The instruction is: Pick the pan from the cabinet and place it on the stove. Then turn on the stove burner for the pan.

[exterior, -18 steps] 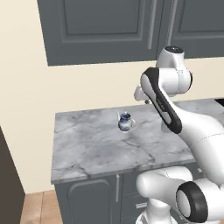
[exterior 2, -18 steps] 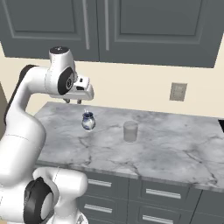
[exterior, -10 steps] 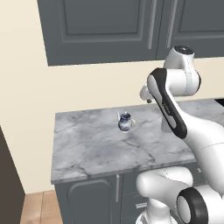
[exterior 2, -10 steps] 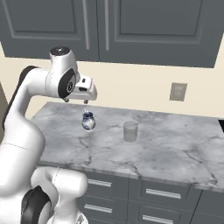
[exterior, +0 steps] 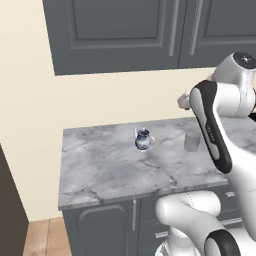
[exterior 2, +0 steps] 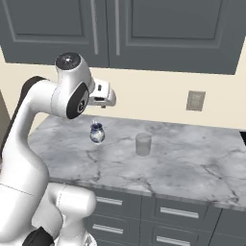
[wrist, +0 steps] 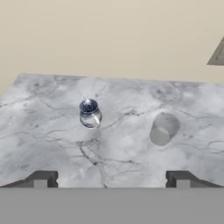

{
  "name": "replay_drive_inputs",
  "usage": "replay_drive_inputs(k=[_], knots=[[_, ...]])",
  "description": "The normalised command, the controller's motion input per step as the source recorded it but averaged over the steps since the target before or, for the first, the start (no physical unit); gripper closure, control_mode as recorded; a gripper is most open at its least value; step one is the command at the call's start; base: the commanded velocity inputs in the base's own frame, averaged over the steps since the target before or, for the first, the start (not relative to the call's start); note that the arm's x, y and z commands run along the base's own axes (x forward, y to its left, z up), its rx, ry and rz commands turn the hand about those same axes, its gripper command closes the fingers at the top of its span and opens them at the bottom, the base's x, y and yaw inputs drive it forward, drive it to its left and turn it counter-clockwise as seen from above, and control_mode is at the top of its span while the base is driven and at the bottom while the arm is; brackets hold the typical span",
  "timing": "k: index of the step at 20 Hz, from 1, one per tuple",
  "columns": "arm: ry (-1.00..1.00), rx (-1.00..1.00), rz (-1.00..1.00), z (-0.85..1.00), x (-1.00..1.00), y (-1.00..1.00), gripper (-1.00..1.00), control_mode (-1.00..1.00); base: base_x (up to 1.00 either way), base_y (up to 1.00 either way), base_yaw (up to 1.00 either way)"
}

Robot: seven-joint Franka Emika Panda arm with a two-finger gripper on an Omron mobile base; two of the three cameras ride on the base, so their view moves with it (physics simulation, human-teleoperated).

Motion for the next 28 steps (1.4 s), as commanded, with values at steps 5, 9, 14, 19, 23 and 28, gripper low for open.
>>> replay_drive_inputs(k=[5,9,14,19,23,28], knots=[[-0.2,0.0,0.0,0.53,0.0,-0.2,-1.0,-1.0,0.0,0.0,0.0],[-0.21,0.0,0.0,0.46,0.0,-0.13,-1.0,-1.0,0.0,0.0,0.0],[-0.25,0.0,0.0,0.41,0.0,-0.03,-1.0,-1.0,0.0,0.0,0.0],[-0.27,0.0,0.0,0.37,0.11,0.0,-1.0,-1.0,0.0,0.0,0.0],[-0.27,0.0,0.0,0.36,0.13,-0.01,-1.0,-1.0,0.0,0.0,0.0],[-0.19,0.0,0.0,0.26,0.27,-0.04,-1.0,-1.0,0.0,0.0,0.0]])
